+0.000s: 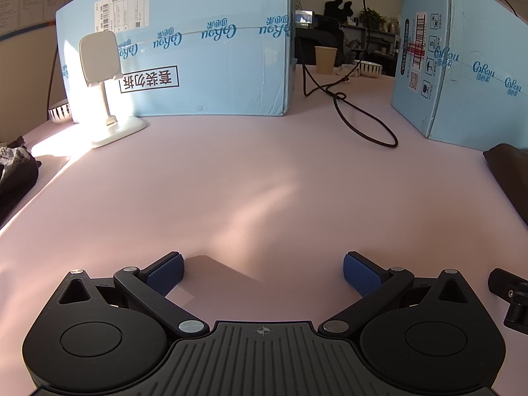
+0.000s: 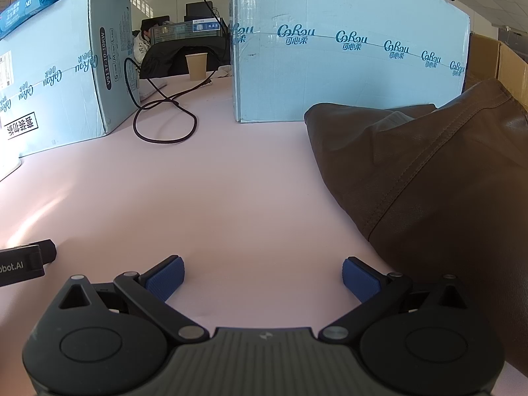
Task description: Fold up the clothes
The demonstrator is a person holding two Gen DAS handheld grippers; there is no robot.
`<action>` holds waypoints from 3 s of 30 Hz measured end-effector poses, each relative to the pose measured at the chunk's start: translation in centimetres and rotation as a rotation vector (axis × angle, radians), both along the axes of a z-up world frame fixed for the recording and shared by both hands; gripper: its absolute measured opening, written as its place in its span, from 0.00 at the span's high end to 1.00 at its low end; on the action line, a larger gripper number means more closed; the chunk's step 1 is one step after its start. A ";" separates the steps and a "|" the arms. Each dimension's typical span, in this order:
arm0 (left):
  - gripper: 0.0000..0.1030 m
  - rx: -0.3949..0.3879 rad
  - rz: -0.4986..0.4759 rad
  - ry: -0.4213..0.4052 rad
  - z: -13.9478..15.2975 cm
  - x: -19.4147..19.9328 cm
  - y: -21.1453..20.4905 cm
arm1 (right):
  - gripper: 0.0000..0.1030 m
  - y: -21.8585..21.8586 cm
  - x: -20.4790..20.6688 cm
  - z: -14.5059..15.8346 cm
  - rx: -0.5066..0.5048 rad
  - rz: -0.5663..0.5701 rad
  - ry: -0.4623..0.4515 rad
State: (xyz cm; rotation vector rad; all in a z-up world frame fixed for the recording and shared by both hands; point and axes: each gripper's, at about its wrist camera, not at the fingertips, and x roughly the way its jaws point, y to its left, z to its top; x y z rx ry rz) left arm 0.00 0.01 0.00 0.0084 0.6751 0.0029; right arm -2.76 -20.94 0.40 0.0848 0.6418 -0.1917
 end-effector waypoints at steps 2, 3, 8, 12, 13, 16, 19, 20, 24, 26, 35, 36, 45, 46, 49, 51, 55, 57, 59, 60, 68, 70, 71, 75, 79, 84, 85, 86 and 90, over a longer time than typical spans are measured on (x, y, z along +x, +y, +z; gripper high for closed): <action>0.00 -0.001 0.000 -0.001 0.0 0.0 0.0 | 0.00 0.1 0.0 0.0 -0.004 0.000 0.002; 0.00 -0.001 0.000 -0.001 0.0 0.0 0.0 | 0.00 0.1 0.0 0.0 -0.006 0.000 0.004; 0.00 -0.003 0.000 -0.002 0.0 0.0 0.1 | 0.00 0.2 0.1 -0.1 -0.015 -0.001 0.010; 0.00 -0.004 0.000 -0.001 0.0 -0.1 0.0 | 0.00 0.2 0.0 0.0 -0.017 -0.002 0.013; 0.00 -0.004 0.000 -0.001 0.0 -0.1 0.1 | 0.00 0.0 -0.2 0.0 -0.009 -0.001 0.013; 0.00 -0.006 0.000 -0.001 0.0 -0.1 0.1 | 0.00 -0.1 -0.4 0.0 -0.005 -0.001 0.015; 0.00 -0.013 -0.001 0.001 0.0 0.0 0.1 | 0.00 -0.2 -0.1 0.1 -0.009 -0.001 0.017; 0.00 -0.014 -0.001 0.001 0.0 -0.1 0.2 | 0.00 -0.1 -0.1 0.1 -0.010 -0.001 0.017; 0.00 -0.017 -0.001 0.001 0.0 -0.1 0.2 | 0.00 -0.2 0.2 0.1 -0.015 -0.001 0.017; 0.00 -0.020 -0.001 0.001 0.0 -0.1 0.3 | 0.00 -0.2 0.3 0.1 -0.014 -0.001 0.017; 0.00 -0.020 -0.001 0.002 0.0 0.0 0.3 | 0.00 0.3 -0.1 -0.1 -0.015 -0.004 0.010; 0.00 -0.020 -0.001 0.002 0.0 0.0 0.3 | 0.00 0.3 -0.1 -0.1 -0.016 -0.004 0.009; 0.00 -0.013 -0.001 0.002 -0.1 0.0 0.2 | 0.00 0.3 -0.2 -0.2 -0.008 -0.002 0.003; 0.00 -0.012 -0.001 0.003 -0.1 0.0 0.3 | 0.00 0.2 -0.2 -0.1 -0.001 0.000 0.000; 0.00 -0.004 0.000 0.006 0.0 0.1 0.2 | 0.00 -0.4 -0.6 0.2 0.033 0.017 -0.011; 0.00 0.019 0.008 0.002 0.0 -0.1 -0.3 | 0.00 -1.1 -1.4 0.7 0.053 0.041 -0.028; 0.00 0.189 0.014 -0.044 -0.1 -0.9 -2.7 | 0.00 -2.1 -3.9 2.5 -0.014 0.066 -0.143; 0.00 0.301 -0.043 -0.090 0.2 -1.7 -4.8 | 0.00 -2.9 -6.3 4.1 -0.057 0.104 -0.269; 0.00 0.290 -0.207 -0.133 1.0 -3.2 -6.6 | 0.00 -4.2 -8.9 5.4 -0.081 0.158 -0.388; 0.00 0.257 -0.319 -0.150 1.6 -4.2 -7.7 | 0.00 -5.3 -10.5 6.1 -0.097 0.191 -0.455; 0.00 0.272 -0.846 -0.336 4.4 -10.3 -16.6 | 0.00 -15.1 -17.9 5.9 -0.122 0.142 -0.644; 0.00 0.275 -0.892 -0.377 4.8 -10.6 -18.9 | 0.00 -18.3 -18.5 5.5 -0.040 0.091 -0.598; 0.00 0.255 -0.903 -0.376 5.0 -10.3 -19.7 | 0.00 -19.7 -18.6 5.1 -0.001 0.074 -0.573; 0.00 0.110 -0.904 -0.315 6.2 -8.0 -22.3 | 0.00 -24.4 -19.3 3.3 0.136 0.036 -0.495; 0.00 0.030 -1.043 -0.300 5.7 -7.0 -23.4 | 0.00 -26.2 -19.2 1.8 0.146 0.050 -0.472; 0.00 -0.030 -1.104 -0.236 4.2 -5.0 -25.5 | 0.00 -27.3 -17.5 0.2 0.290 0.104 -0.401; 0.00 -0.061 -1.115 -0.206 4.0 -4.4 -25.8 | 0.00 -27.4 -17.3 -0.1 0.319 0.116 -0.396; 0.00 -0.073 -1.121 -0.186 3.9 -3.8 -26.1 | 0.00 -27.3 -17.0 -0.3 0.332 0.120 -0.399; 0.00 -0.106 -1.139 -0.120 3.2 -3.2 -26.8 | 0.00 -26.9 -17.1 -0.7 0.334 0.118 -0.455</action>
